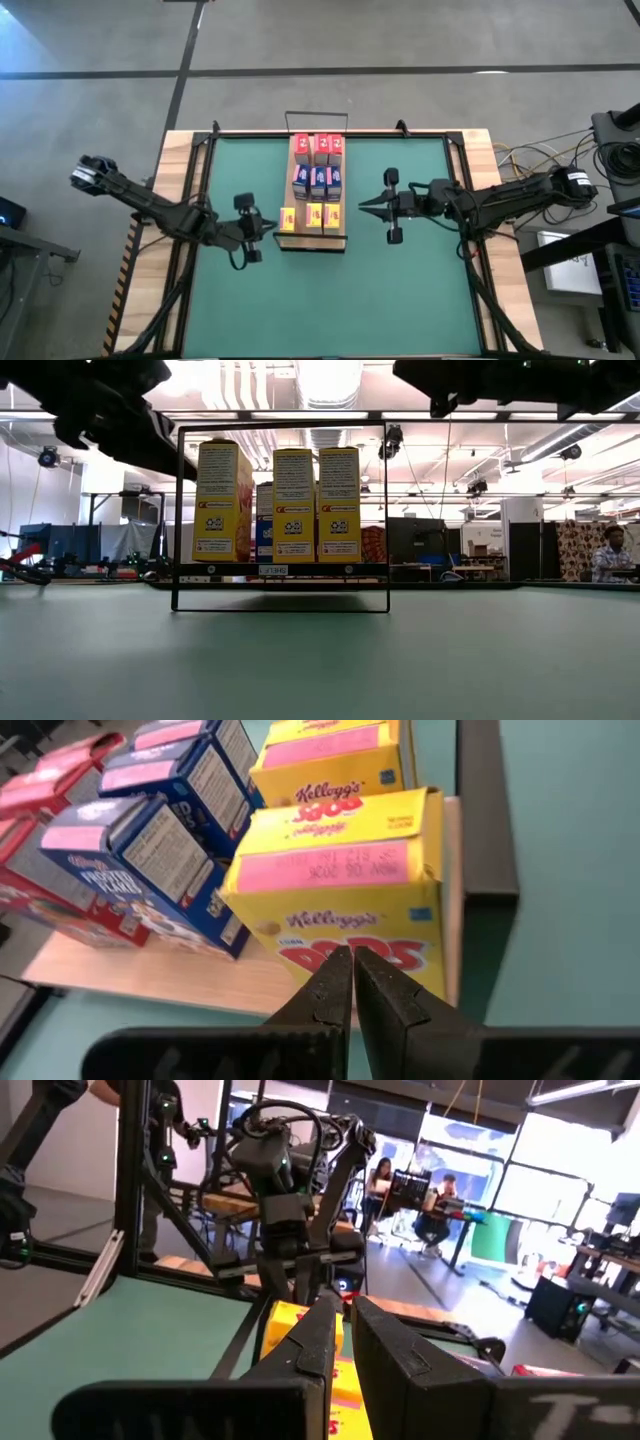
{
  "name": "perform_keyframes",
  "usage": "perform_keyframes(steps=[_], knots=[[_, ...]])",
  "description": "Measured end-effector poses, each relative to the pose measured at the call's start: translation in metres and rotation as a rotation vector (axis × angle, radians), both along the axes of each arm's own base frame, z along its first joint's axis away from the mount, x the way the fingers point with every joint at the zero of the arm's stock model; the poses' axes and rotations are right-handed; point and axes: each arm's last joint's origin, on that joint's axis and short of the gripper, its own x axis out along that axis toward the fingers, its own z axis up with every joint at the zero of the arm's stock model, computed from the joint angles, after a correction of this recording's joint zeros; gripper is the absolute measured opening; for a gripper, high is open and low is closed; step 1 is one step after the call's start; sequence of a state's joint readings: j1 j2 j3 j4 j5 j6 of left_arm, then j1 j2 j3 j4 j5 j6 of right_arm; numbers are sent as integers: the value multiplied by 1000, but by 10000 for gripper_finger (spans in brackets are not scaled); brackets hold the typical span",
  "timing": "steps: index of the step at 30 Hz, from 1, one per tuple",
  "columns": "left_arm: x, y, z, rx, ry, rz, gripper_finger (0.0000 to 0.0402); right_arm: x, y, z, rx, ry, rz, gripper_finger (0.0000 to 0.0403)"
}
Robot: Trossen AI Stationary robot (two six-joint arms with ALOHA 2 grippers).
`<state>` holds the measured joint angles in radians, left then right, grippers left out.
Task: Stack cereal on shelf
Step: Put the yellow cereal box on the shelf and align it with the other yellow cereal box
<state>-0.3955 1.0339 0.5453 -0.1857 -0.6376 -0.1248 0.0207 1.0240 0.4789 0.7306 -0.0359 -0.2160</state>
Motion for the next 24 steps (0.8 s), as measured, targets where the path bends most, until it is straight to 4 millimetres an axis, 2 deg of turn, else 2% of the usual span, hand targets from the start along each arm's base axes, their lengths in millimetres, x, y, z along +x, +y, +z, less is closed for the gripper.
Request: perform_keyframes(steps=[9, 13, 24], knots=[[6, 12, 1, 29, 10, 11, 0, 0, 0, 1, -20, -3, -5, 27], [10, 14, -1, -16, 12, -26, 0, 0, 0, 0, -20, 1, -5, 27], [24, 18, -10, 15, 19, -9, 0, 0, 0, -1, -20, 15, -6, 27]])
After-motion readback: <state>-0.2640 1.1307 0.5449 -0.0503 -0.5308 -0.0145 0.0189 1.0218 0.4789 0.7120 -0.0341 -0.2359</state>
